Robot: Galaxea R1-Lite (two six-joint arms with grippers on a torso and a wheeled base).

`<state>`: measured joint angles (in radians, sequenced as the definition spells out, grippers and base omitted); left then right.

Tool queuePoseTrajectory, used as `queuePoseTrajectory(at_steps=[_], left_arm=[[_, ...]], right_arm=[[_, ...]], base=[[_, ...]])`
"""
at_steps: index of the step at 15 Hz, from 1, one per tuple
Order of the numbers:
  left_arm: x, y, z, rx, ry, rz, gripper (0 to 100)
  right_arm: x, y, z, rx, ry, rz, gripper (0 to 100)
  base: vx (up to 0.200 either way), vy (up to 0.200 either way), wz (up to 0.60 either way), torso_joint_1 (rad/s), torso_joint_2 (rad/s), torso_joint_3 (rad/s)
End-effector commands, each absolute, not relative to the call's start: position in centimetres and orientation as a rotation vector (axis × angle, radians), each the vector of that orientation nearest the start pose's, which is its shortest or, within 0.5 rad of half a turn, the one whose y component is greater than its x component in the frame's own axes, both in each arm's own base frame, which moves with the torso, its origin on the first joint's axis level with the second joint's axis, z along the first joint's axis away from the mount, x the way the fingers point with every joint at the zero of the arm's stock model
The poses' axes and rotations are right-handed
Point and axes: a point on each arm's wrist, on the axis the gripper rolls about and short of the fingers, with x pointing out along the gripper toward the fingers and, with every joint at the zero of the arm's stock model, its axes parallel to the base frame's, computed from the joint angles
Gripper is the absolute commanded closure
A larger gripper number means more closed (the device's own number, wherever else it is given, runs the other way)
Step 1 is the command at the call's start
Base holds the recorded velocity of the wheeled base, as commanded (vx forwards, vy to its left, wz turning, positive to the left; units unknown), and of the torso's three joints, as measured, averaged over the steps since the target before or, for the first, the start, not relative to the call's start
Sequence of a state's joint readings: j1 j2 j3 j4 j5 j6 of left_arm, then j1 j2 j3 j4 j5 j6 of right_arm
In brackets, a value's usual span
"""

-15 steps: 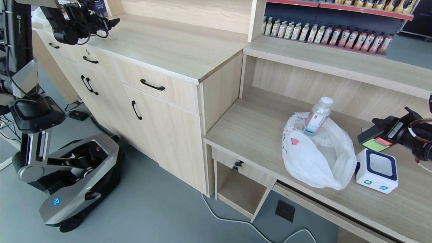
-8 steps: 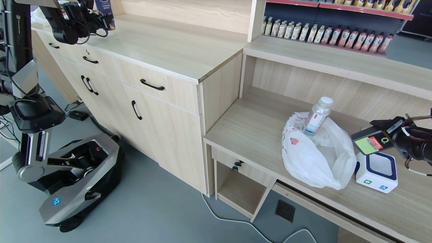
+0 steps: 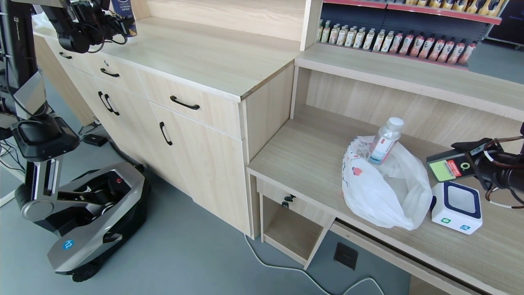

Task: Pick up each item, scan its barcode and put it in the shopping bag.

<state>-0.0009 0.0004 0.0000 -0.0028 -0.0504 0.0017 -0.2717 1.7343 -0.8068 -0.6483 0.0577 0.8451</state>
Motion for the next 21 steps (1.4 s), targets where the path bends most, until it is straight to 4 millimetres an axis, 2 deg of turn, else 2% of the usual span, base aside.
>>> queuePoseTrajectory(at_steps=[1,11,18,21], left_arm=[[-2.3,-0.1,7.6,0.002,-0.003,-0.051,0],[-2.3,-0.1,7.6,0.002,-0.003,-0.051,0],[-2.3,-0.1,7.6,0.002,-0.003,-0.052,0],[-2.3,-0.1,7.6,0.002,-0.003,-0.051,0]], right_arm=[[30.7,-8.6,16.5,0.9,0.189,-0.334,100],[30.5,-8.5,15.0,0.981,0.247,-0.403,100],[32.1,-9.1,13.3,0.977,0.268,-0.444,100],[32.7,-9.0,13.2,0.977,0.268,-0.436,100]], base=[[0.0,0.0,0.0,0.0,0.0,0.0],[0.0,0.0,0.0,0.0,0.0,0.0],[0.0,0.0,0.0,0.0,0.0,0.0],[0.0,0.0,0.0,0.0,0.0,0.0]])
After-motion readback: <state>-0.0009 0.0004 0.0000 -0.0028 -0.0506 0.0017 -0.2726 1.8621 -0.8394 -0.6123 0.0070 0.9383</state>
